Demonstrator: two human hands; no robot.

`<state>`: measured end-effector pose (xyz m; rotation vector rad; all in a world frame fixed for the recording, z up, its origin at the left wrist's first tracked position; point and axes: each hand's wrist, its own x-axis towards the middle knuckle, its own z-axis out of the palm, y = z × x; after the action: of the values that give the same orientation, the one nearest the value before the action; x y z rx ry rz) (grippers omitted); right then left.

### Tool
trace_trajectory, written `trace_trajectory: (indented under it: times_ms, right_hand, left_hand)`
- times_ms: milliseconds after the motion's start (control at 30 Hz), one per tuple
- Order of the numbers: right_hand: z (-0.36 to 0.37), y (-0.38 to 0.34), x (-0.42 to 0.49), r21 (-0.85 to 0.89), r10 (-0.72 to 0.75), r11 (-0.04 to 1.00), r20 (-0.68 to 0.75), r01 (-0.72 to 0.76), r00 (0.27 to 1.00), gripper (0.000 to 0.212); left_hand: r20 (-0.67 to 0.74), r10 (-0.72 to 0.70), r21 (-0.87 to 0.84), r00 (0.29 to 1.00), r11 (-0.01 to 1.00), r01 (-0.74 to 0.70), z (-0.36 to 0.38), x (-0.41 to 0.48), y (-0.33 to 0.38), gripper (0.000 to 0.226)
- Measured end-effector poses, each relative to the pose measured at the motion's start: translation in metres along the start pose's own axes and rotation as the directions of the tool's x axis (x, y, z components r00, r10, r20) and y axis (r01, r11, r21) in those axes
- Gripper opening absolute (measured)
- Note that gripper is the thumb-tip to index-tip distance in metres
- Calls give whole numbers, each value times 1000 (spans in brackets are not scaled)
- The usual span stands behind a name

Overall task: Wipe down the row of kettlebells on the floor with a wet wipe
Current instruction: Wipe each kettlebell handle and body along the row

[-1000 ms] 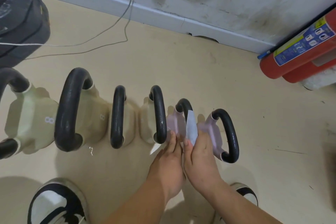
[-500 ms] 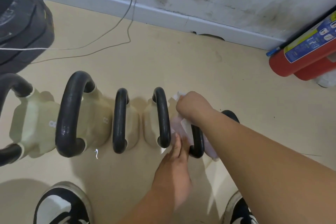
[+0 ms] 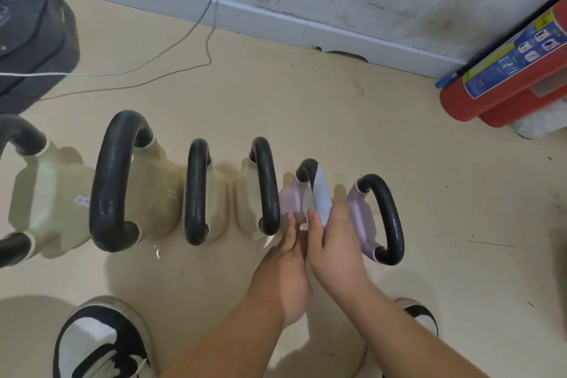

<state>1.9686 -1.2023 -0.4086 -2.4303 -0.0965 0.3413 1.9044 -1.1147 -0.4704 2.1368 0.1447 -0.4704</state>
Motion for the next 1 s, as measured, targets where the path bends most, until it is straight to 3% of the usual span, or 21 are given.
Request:
trace_trajectory:
  times_ms: [100, 200, 333, 433, 567, 667, 700, 800, 900, 1000]
  right_hand:
    - [16, 24, -22, -7, -22, 1000, -87, 22, 996, 15]
    - [21, 39, -34, -35, 1, 999, -21, -1, 1000, 28]
    - [17, 29, -28, -19, -5, 1000, -61, 4, 998, 35]
    - [9, 11, -14, -48, 5, 999, -93, -9, 996, 42]
    - [-5, -26, 40, -286, 95, 955, 60, -74, 994, 30]
    - [-6, -49, 86, -443, 141, 895, 182, -47, 973, 23]
    - [-4, -54, 101, -535, 161, 845, 240, -8, 957, 18]
    - [7, -67, 138, -709, 257, 694, 407, 126, 876, 29]
    - [10, -75, 150, -675, 329, 735, 438, 64, 836, 20]
    - [7, -72, 147, -481, 333, 869, 388, -120, 860, 21]
  left_hand:
    - [9, -25, -37, 1000, 999, 26, -2, 0, 0, 75]
    - [12, 0, -4, 1000, 1000, 0, -6, -3, 2, 70]
    - [23, -7, 19, 1000, 1000, 7, -7, -3, -4, 78]
    - [26, -27, -26, 999, 999, 28, -5, -2, -1, 100]
    - [30, -96, 3, 995, 995, 96, -5, -3, 1, 101]
    - [32, -58, -22, 998, 998, 58, -8, -5, 5, 100]
    - [44, -59, -31, 997, 998, 60, -8, -4, 5, 99]
    - [70, -94, -41, 993, 994, 97, -6, -1, 3, 100]
    - [55, -81, 50, 995, 996, 78, -1, 1, 1, 98]
    - [57, -93, -12, 994, 995, 94, -6, -1, 1, 101]
